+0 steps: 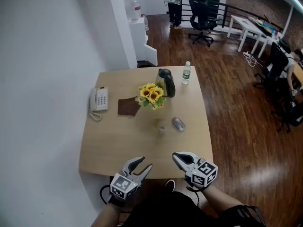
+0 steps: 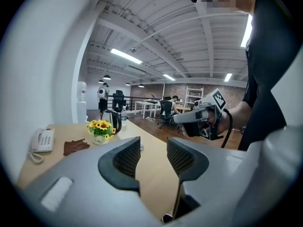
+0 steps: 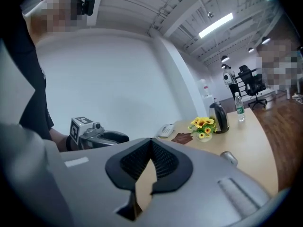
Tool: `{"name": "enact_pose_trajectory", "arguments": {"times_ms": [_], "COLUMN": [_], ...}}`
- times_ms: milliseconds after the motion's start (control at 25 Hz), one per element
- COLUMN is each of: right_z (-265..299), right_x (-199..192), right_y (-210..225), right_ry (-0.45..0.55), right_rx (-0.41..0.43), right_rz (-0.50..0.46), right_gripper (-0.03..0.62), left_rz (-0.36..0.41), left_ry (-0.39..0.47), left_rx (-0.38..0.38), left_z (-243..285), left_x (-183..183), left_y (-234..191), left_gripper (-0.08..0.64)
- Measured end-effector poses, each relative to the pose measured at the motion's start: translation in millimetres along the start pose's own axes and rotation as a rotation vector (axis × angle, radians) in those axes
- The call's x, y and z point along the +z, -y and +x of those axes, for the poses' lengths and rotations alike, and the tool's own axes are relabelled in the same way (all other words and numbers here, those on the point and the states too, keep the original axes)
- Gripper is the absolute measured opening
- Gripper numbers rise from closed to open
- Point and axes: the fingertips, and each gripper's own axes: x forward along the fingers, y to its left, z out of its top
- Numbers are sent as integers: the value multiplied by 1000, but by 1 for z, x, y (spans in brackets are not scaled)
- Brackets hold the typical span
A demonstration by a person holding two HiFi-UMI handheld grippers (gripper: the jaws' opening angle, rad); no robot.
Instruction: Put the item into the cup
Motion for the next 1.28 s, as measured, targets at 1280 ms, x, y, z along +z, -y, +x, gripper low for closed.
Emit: {"name": "enact_pose_trajectory", "arguments": {"times_ms": [1280], "right_z": [-123], "right_x": [-66], "right_y": [-273], "right_ry": [94], "right_rx": [-129], "right_rz": [9], "right_gripper": [8], "left_rz": [49], "left_ry": [89], "left_rx": [-151], "left_z": [-216], "left_x": [-53], "left_y": [164], "left_gripper": [170]}}
